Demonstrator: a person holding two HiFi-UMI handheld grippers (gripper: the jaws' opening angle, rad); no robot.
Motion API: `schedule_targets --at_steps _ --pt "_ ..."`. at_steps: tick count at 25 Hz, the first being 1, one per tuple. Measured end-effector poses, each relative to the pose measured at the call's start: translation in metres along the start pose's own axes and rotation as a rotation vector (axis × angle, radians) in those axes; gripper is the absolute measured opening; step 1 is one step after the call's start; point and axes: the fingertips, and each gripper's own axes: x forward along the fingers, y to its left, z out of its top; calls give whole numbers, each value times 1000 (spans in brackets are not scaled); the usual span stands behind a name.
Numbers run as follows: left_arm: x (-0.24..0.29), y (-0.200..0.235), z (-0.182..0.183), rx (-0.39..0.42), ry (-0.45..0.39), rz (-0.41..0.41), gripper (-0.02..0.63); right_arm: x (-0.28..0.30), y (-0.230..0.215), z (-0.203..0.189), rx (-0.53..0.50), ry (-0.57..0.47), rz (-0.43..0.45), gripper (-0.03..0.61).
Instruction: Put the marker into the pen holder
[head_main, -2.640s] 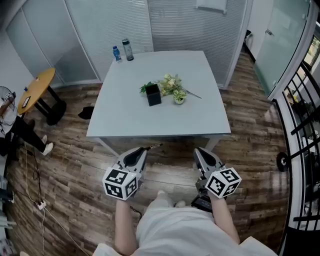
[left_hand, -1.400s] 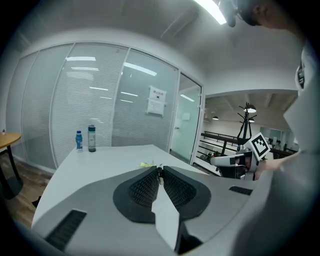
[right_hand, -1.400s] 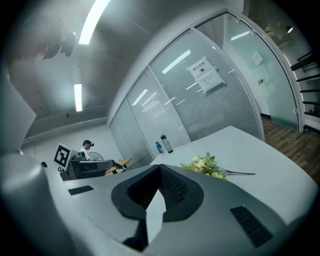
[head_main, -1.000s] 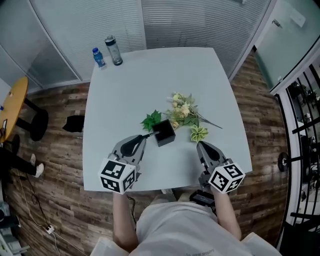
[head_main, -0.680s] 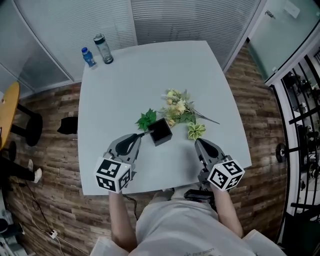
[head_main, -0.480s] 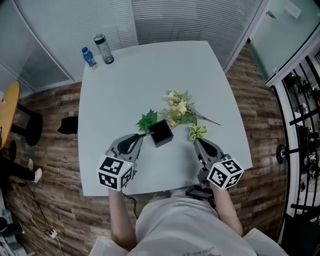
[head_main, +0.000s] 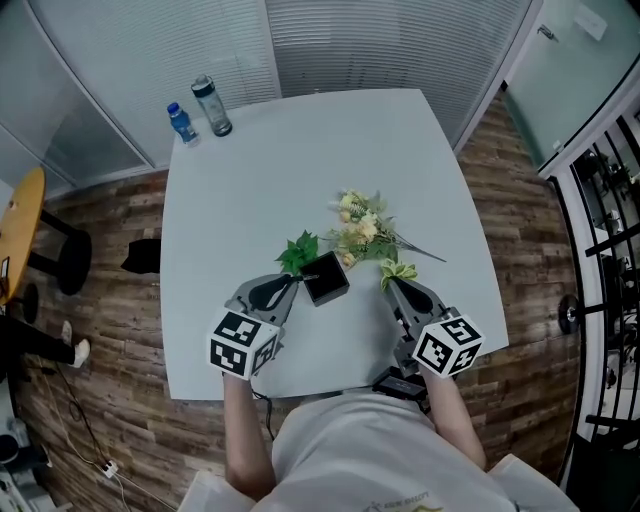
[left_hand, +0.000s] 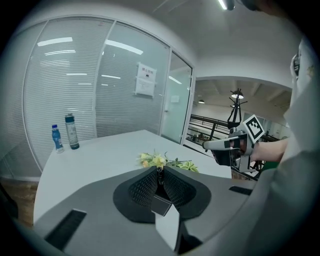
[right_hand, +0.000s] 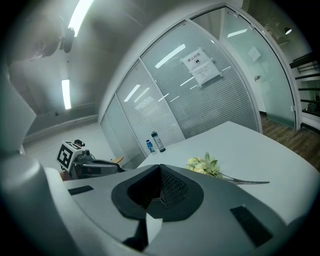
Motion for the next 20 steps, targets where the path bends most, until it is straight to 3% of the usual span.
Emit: schedule_targets --at_steps 12,20 --pt "34 -1 -18 50 146 -50 45 7 -29 -5 43 22 -29 17" --pt "63 0 -34 38 240 -110 44 16 -52 -12 77 46 -52 16"
